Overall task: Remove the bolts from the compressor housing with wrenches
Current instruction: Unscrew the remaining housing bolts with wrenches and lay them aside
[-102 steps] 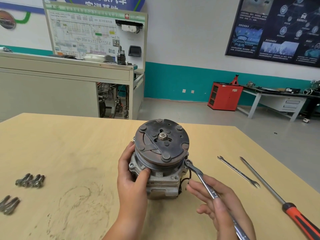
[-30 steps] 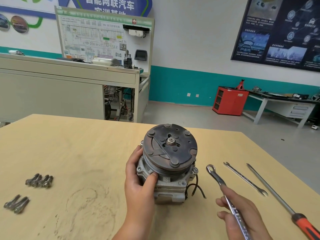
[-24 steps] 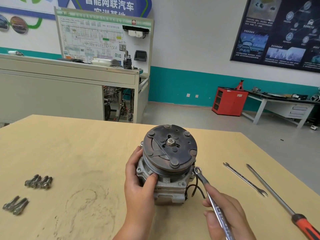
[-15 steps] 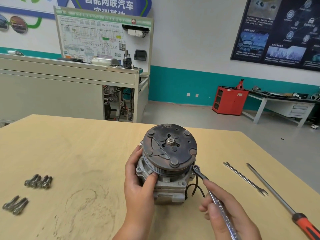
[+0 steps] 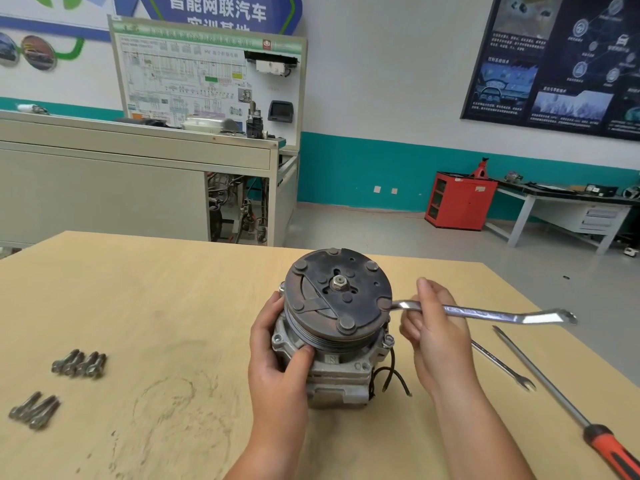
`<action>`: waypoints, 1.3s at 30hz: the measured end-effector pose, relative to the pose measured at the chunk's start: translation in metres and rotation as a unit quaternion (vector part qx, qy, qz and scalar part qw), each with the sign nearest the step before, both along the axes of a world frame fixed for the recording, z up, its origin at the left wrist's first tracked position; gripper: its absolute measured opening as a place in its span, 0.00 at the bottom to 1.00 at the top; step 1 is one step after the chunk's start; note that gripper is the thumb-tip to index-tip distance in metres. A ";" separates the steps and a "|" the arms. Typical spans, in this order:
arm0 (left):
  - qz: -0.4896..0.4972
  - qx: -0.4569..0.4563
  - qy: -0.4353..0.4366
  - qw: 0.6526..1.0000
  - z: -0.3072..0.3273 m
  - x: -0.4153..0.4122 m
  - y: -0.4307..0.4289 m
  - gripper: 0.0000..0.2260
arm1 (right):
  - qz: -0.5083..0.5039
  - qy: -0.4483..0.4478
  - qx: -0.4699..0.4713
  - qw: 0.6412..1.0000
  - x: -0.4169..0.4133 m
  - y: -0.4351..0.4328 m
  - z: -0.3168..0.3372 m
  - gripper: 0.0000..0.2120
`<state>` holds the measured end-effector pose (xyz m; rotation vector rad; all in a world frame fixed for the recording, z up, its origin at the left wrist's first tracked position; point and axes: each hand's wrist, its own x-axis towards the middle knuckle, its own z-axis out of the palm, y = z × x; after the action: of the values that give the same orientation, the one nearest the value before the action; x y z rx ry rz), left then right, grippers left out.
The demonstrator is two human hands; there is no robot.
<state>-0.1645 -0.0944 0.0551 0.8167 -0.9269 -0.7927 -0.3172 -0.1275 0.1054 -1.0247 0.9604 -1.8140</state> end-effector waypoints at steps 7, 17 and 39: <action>-0.001 0.007 0.007 1.000 0.002 -0.001 0.002 0.26 | -0.007 0.040 -0.042 0.998 -0.003 0.020 0.001 0.15; -0.002 -0.001 0.014 1.000 0.003 -0.001 0.001 0.25 | -0.040 0.005 -0.079 0.996 0.002 0.089 -0.027 0.20; 0.000 0.002 0.022 1.000 0.004 -0.002 0.001 0.25 | 0.212 0.079 0.103 0.969 -0.037 -0.017 0.030 0.07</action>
<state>-0.1662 -0.0932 0.0589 0.7998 -0.8867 -0.8100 -0.3540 -0.1447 0.1358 -1.1538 0.9185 -1.2693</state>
